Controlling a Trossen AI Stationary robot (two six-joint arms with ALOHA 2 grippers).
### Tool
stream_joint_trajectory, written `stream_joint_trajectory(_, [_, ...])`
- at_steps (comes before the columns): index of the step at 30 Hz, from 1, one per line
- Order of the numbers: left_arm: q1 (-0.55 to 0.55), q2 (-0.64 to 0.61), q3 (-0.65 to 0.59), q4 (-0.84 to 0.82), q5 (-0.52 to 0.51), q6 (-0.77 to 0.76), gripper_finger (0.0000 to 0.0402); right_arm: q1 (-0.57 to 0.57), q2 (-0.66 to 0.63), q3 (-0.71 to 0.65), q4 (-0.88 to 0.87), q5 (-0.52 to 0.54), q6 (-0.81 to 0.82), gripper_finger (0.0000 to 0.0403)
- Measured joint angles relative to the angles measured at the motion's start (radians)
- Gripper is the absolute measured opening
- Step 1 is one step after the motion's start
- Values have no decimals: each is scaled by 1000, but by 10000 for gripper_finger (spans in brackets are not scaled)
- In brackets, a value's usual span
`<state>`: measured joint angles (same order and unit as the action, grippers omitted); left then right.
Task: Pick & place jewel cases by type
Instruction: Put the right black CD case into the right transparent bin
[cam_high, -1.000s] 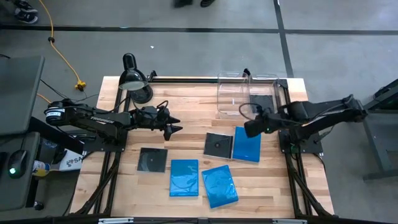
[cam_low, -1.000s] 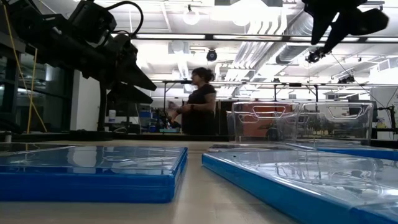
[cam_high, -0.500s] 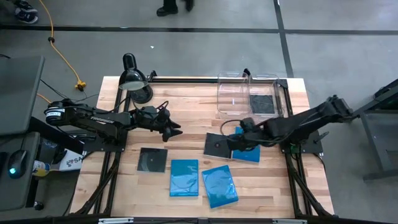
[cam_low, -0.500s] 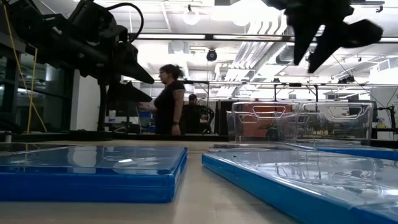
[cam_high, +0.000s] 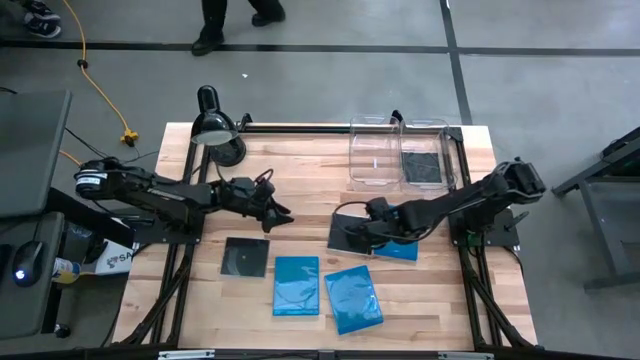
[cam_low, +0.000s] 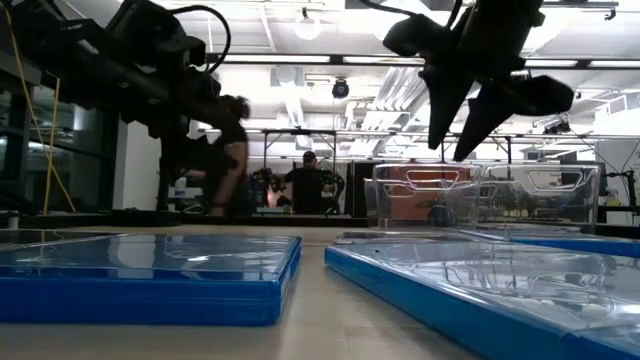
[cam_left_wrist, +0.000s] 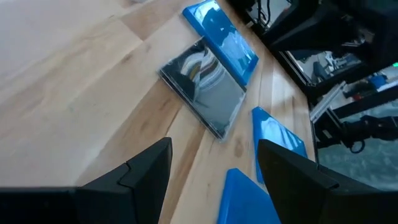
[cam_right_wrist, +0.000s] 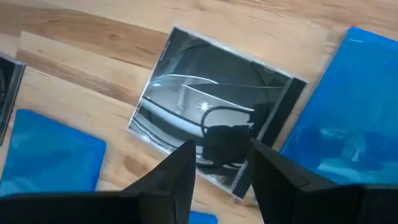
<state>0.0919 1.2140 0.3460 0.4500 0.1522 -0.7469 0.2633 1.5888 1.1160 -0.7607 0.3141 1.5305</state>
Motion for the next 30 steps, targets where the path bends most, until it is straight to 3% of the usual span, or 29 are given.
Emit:
stream_joint_trajectory(11, [-135, 166, 12, 133, -187, -224, 236, -56, 10, -76, 59, -6, -70, 130])
stream_joint_trajectory(21, [-134, 341, 193, 124, -184, -198, 236, -73, 9, -286, 347, -93, -49, 130])
stream_joint_trajectory(30, [-134, 472, 294, 113, -138, -193, 236, -74, 8, -314, 358, -128, -31, 130])
